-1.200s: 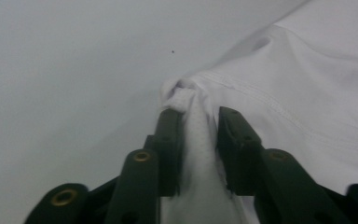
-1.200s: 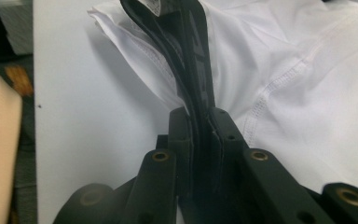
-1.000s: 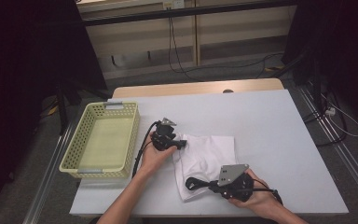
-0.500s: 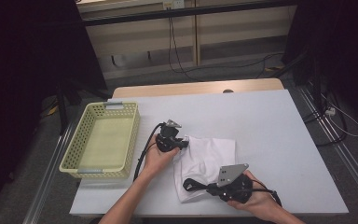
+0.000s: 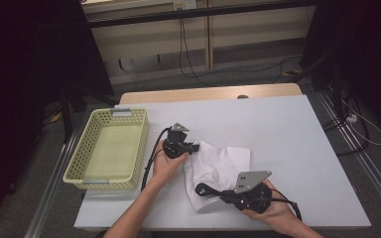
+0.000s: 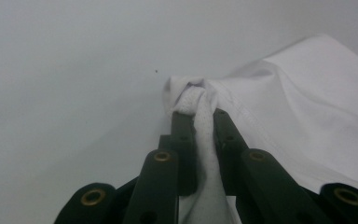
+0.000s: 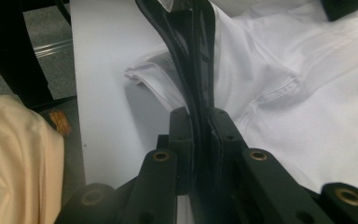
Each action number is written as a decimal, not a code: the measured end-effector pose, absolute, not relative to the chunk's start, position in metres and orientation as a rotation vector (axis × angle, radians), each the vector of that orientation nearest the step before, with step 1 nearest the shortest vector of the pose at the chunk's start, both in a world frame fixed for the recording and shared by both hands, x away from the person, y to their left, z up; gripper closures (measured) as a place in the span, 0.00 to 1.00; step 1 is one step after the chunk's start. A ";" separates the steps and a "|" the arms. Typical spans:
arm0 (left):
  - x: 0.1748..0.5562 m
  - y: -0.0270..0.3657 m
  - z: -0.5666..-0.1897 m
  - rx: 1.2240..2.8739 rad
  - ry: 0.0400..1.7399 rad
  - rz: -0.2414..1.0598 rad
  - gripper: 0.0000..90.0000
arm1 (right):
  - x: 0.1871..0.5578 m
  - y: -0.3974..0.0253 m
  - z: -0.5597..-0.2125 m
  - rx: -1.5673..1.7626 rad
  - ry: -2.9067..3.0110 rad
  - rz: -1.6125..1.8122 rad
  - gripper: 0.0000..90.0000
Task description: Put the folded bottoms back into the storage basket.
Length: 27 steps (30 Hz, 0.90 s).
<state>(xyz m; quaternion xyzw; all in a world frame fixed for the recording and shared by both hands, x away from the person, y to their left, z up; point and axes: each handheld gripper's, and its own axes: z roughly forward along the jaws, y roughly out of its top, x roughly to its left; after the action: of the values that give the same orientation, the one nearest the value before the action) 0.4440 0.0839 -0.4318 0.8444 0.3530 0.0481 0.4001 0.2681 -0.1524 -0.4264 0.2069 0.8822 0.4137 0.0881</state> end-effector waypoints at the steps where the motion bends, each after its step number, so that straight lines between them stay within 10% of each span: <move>1: 0.444 0.084 -0.430 2.134 0.886 0.121 0.91 | 0.268 -0.152 -0.426 0.617 2.624 1.229 0.90; 27: 0.451 0.082 -0.392 2.049 0.842 0.164 0.91 | 0.274 -0.154 -0.410 0.635 2.562 1.313 0.90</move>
<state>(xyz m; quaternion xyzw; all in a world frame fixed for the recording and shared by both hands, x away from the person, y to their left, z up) 0.4505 0.0820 -0.3916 0.8266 0.3394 0.0661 0.4440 0.2739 -0.1541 -0.4098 0.2143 0.8649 0.4434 0.0968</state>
